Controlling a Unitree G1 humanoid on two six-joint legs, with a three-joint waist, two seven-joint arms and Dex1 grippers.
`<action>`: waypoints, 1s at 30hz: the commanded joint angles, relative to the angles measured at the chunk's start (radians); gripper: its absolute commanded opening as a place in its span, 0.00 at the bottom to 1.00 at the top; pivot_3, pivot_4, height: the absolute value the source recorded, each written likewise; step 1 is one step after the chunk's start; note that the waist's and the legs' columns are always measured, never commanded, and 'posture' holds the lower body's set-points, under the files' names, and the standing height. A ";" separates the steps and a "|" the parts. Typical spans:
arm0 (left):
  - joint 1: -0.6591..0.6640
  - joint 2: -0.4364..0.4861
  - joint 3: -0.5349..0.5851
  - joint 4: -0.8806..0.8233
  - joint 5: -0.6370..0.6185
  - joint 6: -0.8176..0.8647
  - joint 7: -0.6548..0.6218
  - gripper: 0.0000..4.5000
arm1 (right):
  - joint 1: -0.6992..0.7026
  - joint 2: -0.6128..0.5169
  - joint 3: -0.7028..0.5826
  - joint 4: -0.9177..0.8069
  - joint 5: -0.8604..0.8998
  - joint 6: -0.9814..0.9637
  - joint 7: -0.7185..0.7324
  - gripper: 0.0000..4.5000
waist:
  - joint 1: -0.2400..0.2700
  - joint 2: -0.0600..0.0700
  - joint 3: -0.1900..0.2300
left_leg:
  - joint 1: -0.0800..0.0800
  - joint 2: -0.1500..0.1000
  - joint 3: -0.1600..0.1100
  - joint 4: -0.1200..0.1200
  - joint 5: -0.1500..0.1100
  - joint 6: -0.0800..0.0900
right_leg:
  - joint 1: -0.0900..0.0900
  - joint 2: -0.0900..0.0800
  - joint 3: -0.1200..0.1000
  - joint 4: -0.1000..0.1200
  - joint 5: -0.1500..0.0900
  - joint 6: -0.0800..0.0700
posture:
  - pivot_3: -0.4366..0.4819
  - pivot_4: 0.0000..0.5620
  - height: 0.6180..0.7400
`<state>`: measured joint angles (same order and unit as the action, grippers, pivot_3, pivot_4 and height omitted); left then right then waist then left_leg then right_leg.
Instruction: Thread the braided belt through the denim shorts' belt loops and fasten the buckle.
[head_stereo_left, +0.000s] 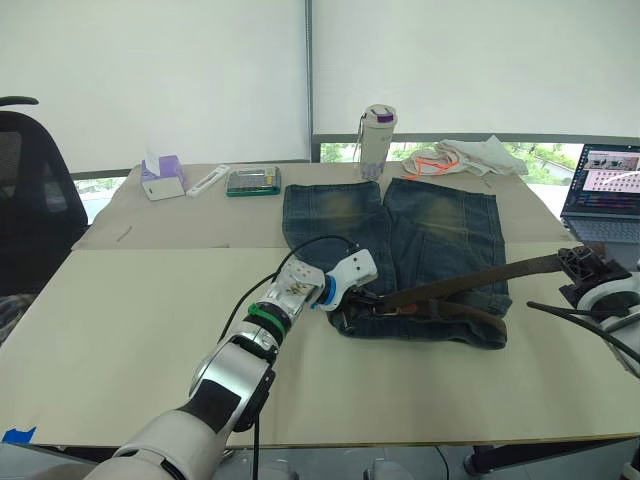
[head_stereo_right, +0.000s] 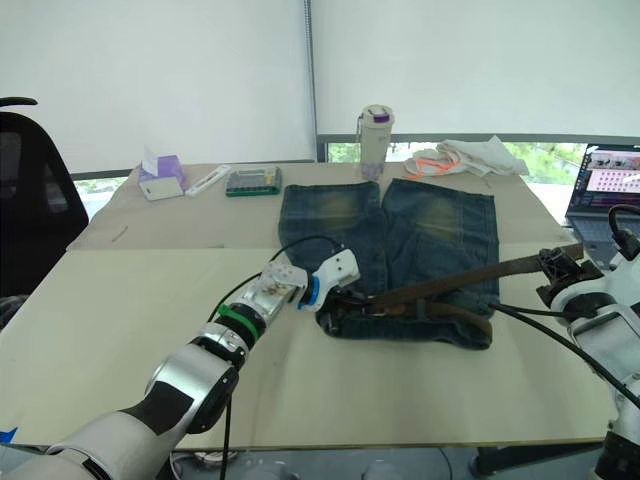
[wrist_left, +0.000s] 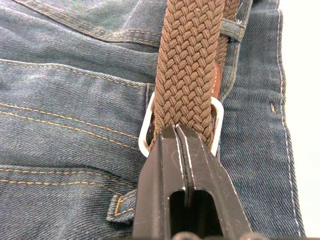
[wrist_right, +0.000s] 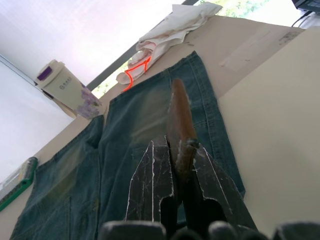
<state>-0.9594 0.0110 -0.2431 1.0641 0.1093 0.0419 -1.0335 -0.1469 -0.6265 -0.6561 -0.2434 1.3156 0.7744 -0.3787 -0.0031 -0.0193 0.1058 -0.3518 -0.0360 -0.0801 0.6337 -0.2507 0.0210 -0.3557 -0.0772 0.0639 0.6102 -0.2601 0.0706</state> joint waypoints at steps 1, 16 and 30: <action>0.120 0.052 -0.019 0.130 0.036 0.070 0.009 0.00 | -0.033 -0.004 -0.043 -0.020 -0.054 -0.068 0.005 0.00 | -0.001 0.000 0.000 | 0.000 0.000 0.000 0.000 0.000 0.000 | 0.000 0.000 0.000 0.000 0.000 0.000 | 0.48 0.27 1.00; 0.104 0.022 0.230 0.089 -0.189 0.126 0.118 0.00 | -0.062 0.026 -0.003 -0.032 -0.064 -0.027 0.049 0.00 | -0.012 0.003 0.003 | -0.001 0.000 -0.002 -0.001 0.000 0.000 | -0.004 0.000 0.001 0.000 0.000 0.000 | 0.48 0.27 1.00; 0.122 -0.018 0.188 -0.046 -0.218 -0.079 -0.046 0.00 | -0.068 0.029 0.020 -0.039 -0.064 -0.009 0.069 0.00 | -0.008 0.005 0.006 | -0.005 -0.001 -0.001 -0.001 0.000 0.000 | -0.015 -0.001 0.003 0.001 0.003 -0.004 | 0.48 0.27 1.00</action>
<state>-0.8504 0.0080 -0.0440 1.0352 -0.1014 -0.0075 -1.0430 -0.1916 -0.5925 -0.6264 -0.2438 1.2483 0.7749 -0.3142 -0.0115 -0.0146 0.1119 -0.3580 -0.0368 -0.0811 0.6328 -0.2506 0.0208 -0.3709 -0.0780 0.0673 0.6110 -0.2568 0.0658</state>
